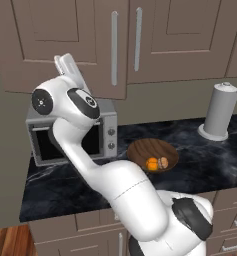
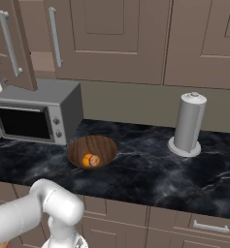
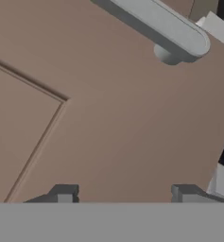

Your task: Open the cabinet. Pick the orange and tangerine from the cabinet and place them into the bowl. Then close the cabinet.

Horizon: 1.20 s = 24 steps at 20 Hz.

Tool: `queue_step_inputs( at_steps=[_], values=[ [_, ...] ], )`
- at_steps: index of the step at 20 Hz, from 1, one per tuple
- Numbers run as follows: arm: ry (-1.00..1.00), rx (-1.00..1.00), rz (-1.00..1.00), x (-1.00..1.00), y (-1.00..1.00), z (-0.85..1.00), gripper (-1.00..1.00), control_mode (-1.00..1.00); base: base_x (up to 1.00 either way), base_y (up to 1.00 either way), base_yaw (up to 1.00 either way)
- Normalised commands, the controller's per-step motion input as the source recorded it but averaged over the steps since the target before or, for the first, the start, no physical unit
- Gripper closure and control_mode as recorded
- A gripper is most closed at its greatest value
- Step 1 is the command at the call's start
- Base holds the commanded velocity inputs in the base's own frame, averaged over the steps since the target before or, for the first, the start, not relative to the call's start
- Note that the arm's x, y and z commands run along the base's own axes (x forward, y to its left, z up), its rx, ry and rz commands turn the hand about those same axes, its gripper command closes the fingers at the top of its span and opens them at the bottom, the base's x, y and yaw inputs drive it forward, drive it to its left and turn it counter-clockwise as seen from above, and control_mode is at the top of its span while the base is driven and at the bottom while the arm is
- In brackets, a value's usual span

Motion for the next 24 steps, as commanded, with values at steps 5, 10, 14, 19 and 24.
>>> queue_step_inputs(
  at_steps=[5, 10, 14, 19, 24],
  values=[
    [-0.06, 0.0, 0.0, 0.66, -0.36, 0.0, -1.0, -1.0, 0.0, 0.0, 0.0],
    [-0.05, 0.0, 0.0, 0.66, -0.34, 0.0, -1.0, -1.0, 0.0, 0.0, 0.0],
    [-0.01, 0.0, 0.0, 0.61, -0.25, 0.0, -1.0, -1.0, 0.0, 0.0, 0.0],
    [-0.03, 0.0, 0.0, 0.45, -0.19, 0.0, -1.0, -1.0, 0.0, 0.0, 0.0],
    [-0.06, 0.0, 0.02, 0.2, -0.1, 0.0, -1.0, -1.0, 0.0, 0.0, 0.0]
  ],
)
